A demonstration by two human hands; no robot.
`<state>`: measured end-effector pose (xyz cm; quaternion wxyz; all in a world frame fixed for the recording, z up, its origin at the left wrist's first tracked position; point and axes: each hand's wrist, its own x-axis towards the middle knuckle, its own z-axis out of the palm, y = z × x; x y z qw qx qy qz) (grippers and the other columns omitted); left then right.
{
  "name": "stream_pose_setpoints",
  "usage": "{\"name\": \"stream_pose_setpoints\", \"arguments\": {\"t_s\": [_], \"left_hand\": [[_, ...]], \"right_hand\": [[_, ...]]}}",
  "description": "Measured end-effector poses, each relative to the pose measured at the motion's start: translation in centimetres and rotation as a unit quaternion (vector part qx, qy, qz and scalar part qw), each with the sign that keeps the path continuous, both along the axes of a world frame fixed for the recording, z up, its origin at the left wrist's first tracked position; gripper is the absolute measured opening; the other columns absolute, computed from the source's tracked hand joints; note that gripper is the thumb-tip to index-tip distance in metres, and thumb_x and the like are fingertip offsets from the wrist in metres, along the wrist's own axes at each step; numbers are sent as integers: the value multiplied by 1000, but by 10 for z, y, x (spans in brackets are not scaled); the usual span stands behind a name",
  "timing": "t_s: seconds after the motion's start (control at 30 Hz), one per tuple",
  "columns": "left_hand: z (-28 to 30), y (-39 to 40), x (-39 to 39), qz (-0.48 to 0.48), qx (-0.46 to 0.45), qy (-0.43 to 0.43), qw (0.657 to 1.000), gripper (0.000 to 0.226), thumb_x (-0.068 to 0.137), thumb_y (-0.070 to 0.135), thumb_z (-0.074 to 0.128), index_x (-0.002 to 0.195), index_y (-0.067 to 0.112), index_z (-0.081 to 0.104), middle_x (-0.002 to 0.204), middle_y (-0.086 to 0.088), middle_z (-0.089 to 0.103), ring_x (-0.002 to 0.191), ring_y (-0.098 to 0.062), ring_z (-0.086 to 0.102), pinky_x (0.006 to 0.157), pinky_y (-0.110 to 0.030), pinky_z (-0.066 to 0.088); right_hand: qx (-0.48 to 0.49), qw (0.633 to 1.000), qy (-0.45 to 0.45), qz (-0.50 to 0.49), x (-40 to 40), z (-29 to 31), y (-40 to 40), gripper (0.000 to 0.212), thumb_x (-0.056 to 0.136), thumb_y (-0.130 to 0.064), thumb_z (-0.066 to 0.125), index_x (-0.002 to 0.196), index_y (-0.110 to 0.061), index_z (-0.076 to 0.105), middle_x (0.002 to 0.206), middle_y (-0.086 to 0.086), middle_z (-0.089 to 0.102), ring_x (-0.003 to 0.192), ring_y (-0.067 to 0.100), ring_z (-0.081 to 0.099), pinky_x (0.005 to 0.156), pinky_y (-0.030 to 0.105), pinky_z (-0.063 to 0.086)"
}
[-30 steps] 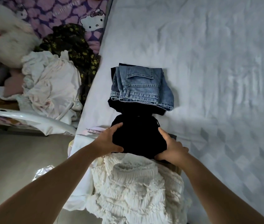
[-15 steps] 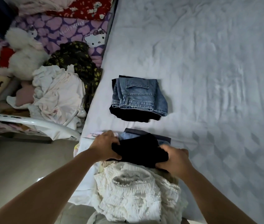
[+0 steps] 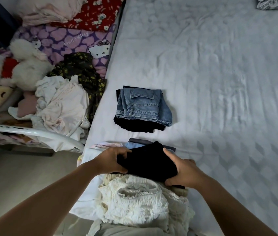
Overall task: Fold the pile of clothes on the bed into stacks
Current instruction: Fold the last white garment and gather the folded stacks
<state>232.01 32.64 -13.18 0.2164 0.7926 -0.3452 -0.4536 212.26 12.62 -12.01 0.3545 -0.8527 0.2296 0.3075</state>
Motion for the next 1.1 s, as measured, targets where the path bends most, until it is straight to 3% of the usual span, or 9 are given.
{"name": "stream_pose_setpoints", "arguments": {"t_s": [0.1,0.27,0.37,0.47,0.6,0.7,0.83,1.0,1.1], "left_hand": [[4,0,-3,12,-25,-1,1000,34,59,10,85,71,20,55,102,25,65,96,4,58,78,-16,45],[3,8,-12,-1,-80,-4,997,35,61,9,84,80,1,56,96,5,66,95,-7,59,79,-20,45],[6,12,-16,-1,-53,42,998,33,60,15,82,76,12,53,84,-4,63,74,-3,53,70,-22,45],[9,13,-15,-4,-7,70,998,34,63,8,81,70,21,50,61,18,51,57,2,45,57,-16,39],[10,15,-16,-2,5,92,996,37,65,3,80,67,22,49,54,20,51,52,2,45,53,-14,38],[11,19,-20,18,-32,86,996,41,60,6,82,66,31,50,86,12,65,75,1,56,64,-16,47],[14,22,-21,39,-102,80,991,45,59,-2,81,70,30,51,119,-3,55,103,8,50,79,-18,50],[20,22,-23,96,-110,103,984,43,64,-8,77,85,22,54,118,12,43,111,-8,43,78,-29,54],[15,26,-25,112,-84,87,986,66,63,1,82,111,34,52,140,13,26,129,-7,28,87,-23,51]], "right_hand": [[34,999,38,-15,-2,0,-7,119,57,-57,77,139,-59,-10,121,2,56,118,28,47,97,34,40],[107,991,59,-50,-7,9,-8,123,56,-49,84,144,-53,0,143,-4,41,126,20,44,99,33,44],[131,988,58,-57,-7,12,-5,107,62,-37,82,146,-47,17,138,-7,45,118,14,49,92,27,48],[136,987,60,-59,-7,15,-3,86,65,-33,80,138,-43,36,124,-9,54,107,7,53,82,21,48],[130,988,61,-52,-9,23,-1,78,64,-36,81,133,-37,44,123,-11,54,106,6,53,87,24,48],[127,989,60,-37,-12,24,0,99,61,-44,83,143,-41,27,139,-8,44,121,13,45,99,30,44],[166,980,59,-97,-17,21,0,128,54,-66,79,150,-38,-3,153,-7,25,137,15,32,105,27,36],[188,971,40,-140,-18,13,3,120,45,-73,77,146,-34,27,140,-11,47,123,8,48,101,27,42],[211,967,41,-135,-18,6,5,109,44,-66,82,139,-34,40,129,-14,56,115,5,54,102,31,44]]}}
